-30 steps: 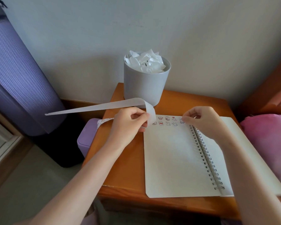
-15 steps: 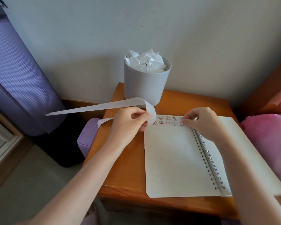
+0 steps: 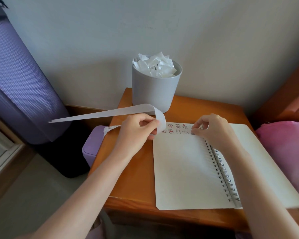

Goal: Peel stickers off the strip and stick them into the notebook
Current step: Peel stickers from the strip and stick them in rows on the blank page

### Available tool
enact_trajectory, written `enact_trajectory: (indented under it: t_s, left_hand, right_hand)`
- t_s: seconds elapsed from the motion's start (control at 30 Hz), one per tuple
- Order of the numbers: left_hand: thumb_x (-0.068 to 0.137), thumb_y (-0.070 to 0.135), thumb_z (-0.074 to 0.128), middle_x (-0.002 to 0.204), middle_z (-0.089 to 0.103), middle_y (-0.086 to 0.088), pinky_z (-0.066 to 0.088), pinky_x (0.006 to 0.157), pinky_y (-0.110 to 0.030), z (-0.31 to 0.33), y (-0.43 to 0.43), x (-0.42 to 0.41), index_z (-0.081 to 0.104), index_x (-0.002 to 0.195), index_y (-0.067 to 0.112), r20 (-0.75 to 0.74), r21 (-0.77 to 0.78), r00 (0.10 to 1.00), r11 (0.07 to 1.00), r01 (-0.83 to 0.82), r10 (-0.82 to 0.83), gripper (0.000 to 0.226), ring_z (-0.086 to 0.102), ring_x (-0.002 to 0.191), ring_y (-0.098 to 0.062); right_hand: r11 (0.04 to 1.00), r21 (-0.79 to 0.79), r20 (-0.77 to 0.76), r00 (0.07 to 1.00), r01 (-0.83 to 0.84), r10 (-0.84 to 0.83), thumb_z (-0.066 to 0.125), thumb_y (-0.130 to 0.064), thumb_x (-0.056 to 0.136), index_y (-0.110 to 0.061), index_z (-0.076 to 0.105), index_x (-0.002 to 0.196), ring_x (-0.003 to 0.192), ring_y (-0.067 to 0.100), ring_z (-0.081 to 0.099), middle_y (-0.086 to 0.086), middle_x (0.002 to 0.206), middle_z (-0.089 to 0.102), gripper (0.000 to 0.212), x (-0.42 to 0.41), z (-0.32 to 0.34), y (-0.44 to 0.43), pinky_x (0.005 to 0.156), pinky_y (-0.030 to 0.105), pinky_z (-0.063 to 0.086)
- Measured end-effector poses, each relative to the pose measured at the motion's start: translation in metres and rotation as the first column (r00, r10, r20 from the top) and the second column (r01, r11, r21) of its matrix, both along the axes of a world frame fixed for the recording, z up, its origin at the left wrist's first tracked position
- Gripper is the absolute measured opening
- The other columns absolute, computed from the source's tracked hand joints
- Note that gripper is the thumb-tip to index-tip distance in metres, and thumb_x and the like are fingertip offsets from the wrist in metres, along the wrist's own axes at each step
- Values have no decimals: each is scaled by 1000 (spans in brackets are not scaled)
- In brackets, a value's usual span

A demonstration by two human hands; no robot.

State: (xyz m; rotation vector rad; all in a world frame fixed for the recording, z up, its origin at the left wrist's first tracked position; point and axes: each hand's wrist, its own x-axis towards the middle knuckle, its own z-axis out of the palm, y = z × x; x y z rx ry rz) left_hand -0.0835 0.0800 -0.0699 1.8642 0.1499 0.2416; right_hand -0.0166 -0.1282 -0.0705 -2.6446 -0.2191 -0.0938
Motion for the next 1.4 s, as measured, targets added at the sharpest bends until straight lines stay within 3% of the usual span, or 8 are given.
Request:
enact_trajectory:
  t_s: [0.17, 0.37, 0.5, 0.67, 0.77, 0.97, 1.13, 1.4]
  left_hand:
    - [89, 21, 61, 73, 66, 9, 51, 56, -8, 0, 0, -1, 66, 89, 21, 4, -6, 1000, 1000, 1, -1, 6, 64, 71, 1]
    - [90, 23, 60, 75, 64, 13, 50, 55, -6, 1, 0, 0, 65, 93, 21, 7, -6, 1000, 1000, 7, -7, 7, 63, 68, 7]
    - [91, 24, 58, 73, 63, 14, 45, 51, -3, 4, -1, -2, 63, 92, 22, 22, -5, 1000, 1000, 23, -23, 6, 61, 64, 11]
    - [91, 25, 57, 76, 61, 17, 43, 49, -2, 5, -1, -3, 61, 94, 23, 30, -17, 999, 999, 38, -37, 5, 60, 64, 14]
    - [91, 26, 57, 77, 60, 18, 44, 52, -2, 5, 1, -3, 60, 95, 25, 42, -23, 999, 999, 33, -32, 5, 60, 66, 15]
    - [90, 26, 59, 84, 66, 7, 56, 67, -16, 0, 2, 3, 61, 94, 25, 60, -41, 998, 999, -7, 10, 4, 68, 79, -11]
    - [91, 29, 56, 76, 65, 12, 54, 62, -11, 1, 2, 1, 61, 90, 25, 63, -41, 998, 999, -11, 14, 7, 67, 70, 2]
    - [89, 27, 61, 74, 64, 13, 46, 56, -3, 1, 4, 0, 66, 94, 21, 31, 54, 996, 995, 83, -85, 9, 61, 68, 11]
  right_hand:
    - [996, 89, -24, 1000, 2, 0, 76, -20, 76, -23, 54, 90, 77, 14, 48, -2, 85, 52, 26, 3, -2, -4, 57, 26, 33]
    - [981, 189, 0, 999, -34, 34, 68, -14, 84, -20, 60, 88, 65, 4, 45, -8, 76, 53, 11, 6, -4, -6, 57, 22, 36]
    - [927, 351, 58, 991, -131, 118, 65, -17, 87, -21, 63, 90, 75, 8, 53, -13, 83, 63, 6, -2, 6, 8, 61, 6, 38]
    - [793, 520, 51, 938, -318, 343, 64, -15, 88, -15, 64, 99, 86, 9, 64, -5, 94, 70, 11, -20, 14, 36, 76, 29, 49]
    - [761, 534, 54, 913, -369, 405, 69, -13, 84, -11, 61, 101, 82, 6, 66, -5, 91, 70, 19, -25, 13, 46, 75, 32, 50]
    - [725, 585, 74, 915, -362, 397, 74, -13, 79, -9, 58, 98, 80, 12, 65, 2, 87, 69, 24, -27, 9, 50, 72, 31, 49]
    - [745, 581, 65, 931, -328, 359, 71, -13, 81, -18, 66, 86, 74, 4, 61, -10, 80, 67, 9, -28, 6, 52, 67, 28, 50]
    - [745, 588, 72, 938, -314, 339, 70, -12, 82, -16, 69, 87, 69, 4, 59, -2, 81, 68, 6, -27, 6, 52, 59, 21, 48]
